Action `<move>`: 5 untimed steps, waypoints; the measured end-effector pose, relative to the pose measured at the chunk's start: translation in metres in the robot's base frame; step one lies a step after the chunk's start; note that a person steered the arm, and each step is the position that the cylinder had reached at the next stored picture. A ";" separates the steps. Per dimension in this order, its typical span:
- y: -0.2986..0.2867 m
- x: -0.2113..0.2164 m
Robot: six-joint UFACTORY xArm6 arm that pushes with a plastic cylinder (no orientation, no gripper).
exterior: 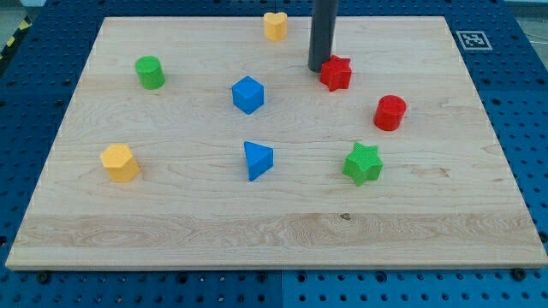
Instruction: Move red star towards red circle
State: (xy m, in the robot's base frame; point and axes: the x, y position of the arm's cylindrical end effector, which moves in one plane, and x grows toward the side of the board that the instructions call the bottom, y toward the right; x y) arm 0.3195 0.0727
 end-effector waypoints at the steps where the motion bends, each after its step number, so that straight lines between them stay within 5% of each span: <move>1: 0.004 0.007; 5: 0.020 0.019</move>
State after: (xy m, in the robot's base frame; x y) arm 0.3383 0.0932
